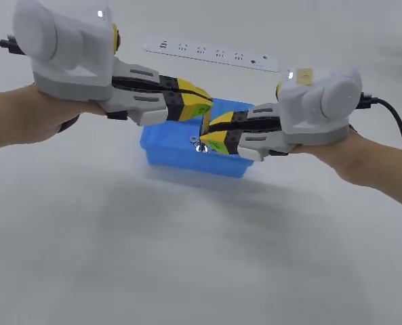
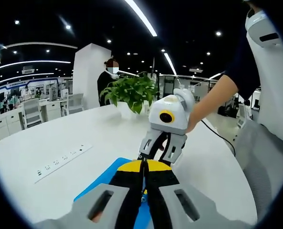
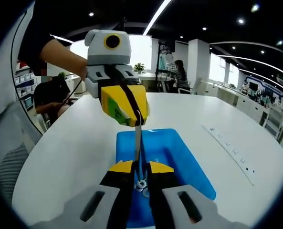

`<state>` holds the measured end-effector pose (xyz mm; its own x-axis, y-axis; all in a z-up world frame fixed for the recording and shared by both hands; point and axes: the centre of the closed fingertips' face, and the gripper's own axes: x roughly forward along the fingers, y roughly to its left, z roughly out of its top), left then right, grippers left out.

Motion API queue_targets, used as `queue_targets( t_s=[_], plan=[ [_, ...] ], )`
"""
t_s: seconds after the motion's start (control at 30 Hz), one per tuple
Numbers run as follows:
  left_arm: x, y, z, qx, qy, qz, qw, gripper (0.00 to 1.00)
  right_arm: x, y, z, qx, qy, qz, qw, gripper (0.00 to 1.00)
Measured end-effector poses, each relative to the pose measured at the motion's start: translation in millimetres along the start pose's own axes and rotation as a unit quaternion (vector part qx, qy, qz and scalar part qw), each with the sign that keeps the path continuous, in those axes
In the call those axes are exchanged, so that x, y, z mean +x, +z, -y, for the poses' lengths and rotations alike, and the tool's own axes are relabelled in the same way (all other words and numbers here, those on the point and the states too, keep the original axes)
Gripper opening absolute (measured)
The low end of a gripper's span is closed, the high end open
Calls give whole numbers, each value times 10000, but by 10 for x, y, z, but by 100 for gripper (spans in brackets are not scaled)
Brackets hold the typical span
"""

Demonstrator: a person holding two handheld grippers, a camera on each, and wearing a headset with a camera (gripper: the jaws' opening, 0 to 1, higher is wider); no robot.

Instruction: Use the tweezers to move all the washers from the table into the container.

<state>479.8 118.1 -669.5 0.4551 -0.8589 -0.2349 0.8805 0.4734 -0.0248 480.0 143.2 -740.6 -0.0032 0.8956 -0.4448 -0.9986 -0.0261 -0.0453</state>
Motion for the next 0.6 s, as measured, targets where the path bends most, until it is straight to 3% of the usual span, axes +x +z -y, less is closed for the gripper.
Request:
queue_targets(
  t_s=[0.17, 0.27, 0.6],
  plan=[
    [22, -5, 48, 115, -134, -72, 9998, 4, 55, 10, -75, -161, 222, -10, 9996, 10],
    [22, -27, 59, 142, -170, -112, 9997, 4, 65, -12, -95, -183, 232, -51, 9996, 9],
    [54, -22, 7, 216, -56, -127, 9997, 5, 70, -12, -24, -285, 40, -115, 9995, 7]
  ],
)
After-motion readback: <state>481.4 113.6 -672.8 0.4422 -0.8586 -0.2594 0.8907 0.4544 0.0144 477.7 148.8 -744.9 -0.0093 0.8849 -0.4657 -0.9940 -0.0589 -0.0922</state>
